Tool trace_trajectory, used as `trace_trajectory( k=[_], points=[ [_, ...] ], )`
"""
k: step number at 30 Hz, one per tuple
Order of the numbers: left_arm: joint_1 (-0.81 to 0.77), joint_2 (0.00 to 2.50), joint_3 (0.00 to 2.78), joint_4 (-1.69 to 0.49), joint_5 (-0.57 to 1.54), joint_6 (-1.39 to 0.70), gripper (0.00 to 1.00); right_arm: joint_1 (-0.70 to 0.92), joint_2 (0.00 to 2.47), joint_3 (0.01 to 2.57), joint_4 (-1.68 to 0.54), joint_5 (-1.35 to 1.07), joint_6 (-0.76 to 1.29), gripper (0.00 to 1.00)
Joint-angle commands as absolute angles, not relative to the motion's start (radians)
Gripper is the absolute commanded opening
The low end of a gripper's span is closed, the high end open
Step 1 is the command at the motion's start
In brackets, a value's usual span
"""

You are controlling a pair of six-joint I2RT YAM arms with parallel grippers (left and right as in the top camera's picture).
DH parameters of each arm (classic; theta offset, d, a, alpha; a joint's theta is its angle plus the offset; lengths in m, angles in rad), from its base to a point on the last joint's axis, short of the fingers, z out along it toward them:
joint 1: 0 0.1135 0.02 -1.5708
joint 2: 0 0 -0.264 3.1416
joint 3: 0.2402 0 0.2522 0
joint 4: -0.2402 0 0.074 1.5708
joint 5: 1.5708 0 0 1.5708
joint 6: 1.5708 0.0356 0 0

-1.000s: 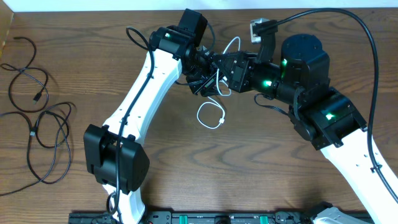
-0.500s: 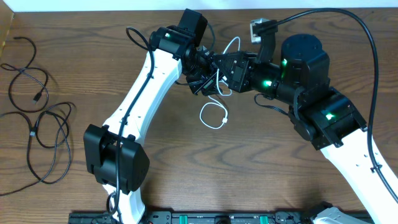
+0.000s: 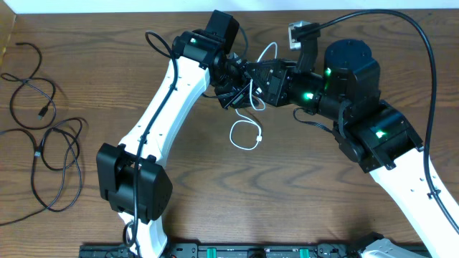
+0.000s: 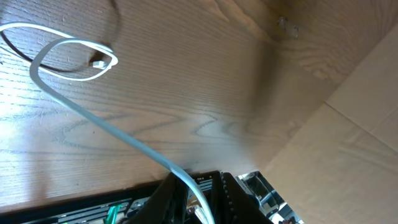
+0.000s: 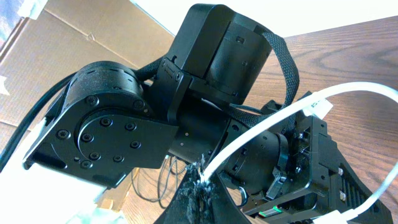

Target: Untangle cables

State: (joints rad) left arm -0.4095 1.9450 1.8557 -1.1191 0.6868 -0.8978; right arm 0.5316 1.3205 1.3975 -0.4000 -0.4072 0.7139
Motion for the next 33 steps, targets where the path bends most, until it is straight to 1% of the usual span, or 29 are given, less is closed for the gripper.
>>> trace_trajectory(
  k=[1, 8, 10, 12, 18, 20, 22, 23, 24, 25, 26, 29, 30, 31, 33],
  points=[
    [-0.411, 1.954, 1.851, -1.123, 0.696, -0.9, 0.2, 0.538, 1.324, 1.404, -0.401, -0.402, 0.694, 0.01],
    [-0.411, 1.954, 1.851, -1.116, 0.696, -0.901, 0.19, 0.538, 1.324, 1.404, -0.405, -0.402, 0.694, 0.01],
    [-0.411, 1.954, 1.851, -1.116, 0.696, -0.901, 0.12, 0.538, 1.324, 1.404, -0.407, -0.402, 0.694, 0.01],
    [-0.411, 1.954, 1.851, -1.116, 0.696, -0.901, 0.08, 0.538, 1.324, 1.404, -0.408, -0.402, 0.694, 0.01],
    [-0.411, 1.954, 1.851, -1.113, 0.689, -0.9, 0.08, 0.538, 1.324, 1.404, -0.41, -0.402, 0.694, 0.01],
    [-0.411, 1.954, 1.851, -1.113, 0.661, -0.9, 0.08, 0.538, 1.324, 1.404, -0.413, -0.402, 0.694, 0.04],
    [-0.411, 1.954, 1.851, -1.113, 0.603, -0.9, 0.08, 0.536, 1.324, 1.404, -0.418, -0.402, 0.694, 0.09],
    [-0.411, 1.954, 1.851, -1.113, 0.569, -0.9, 0.08, 0.535, 1.323, 1.404, -0.422, -0.402, 0.694, 0.14],
    [-0.411, 1.954, 1.851, -1.113, 0.531, -0.899, 0.08, 0.534, 1.323, 1.404, -0.427, -0.402, 0.693, 0.21],
    [-0.411, 1.954, 1.851, -1.113, 0.492, -0.899, 0.08, 0.532, 1.322, 1.404, -0.435, -0.402, 0.693, 0.34],
    [-0.409, 1.954, 1.851, -1.113, 0.452, -0.895, 0.08, 0.527, 1.322, 1.404, -0.451, -0.401, 0.693, 0.43],
    [-0.396, 1.953, 1.852, -1.113, 0.344, -0.869, 0.08, 0.5, 1.32, 1.404, -0.508, -0.401, 0.675, 0.54],
    [-0.389, 1.952, 1.852, -1.113, 0.321, -0.845, 0.08, 0.485, 1.32, 1.404, -0.533, -0.401, 0.664, 0.58],
    [-0.381, 1.951, 1.854, -1.113, 0.302, -0.817, 0.07, 0.471, 1.32, 1.404, -0.555, -0.4, 0.653, 0.65],
    [-0.364, 1.948, 1.861, -1.117, 0.277, -0.757, 0.07, 0.441, 1.32, 1.404, -0.599, -0.394, 0.645, 0.73]
  ],
)
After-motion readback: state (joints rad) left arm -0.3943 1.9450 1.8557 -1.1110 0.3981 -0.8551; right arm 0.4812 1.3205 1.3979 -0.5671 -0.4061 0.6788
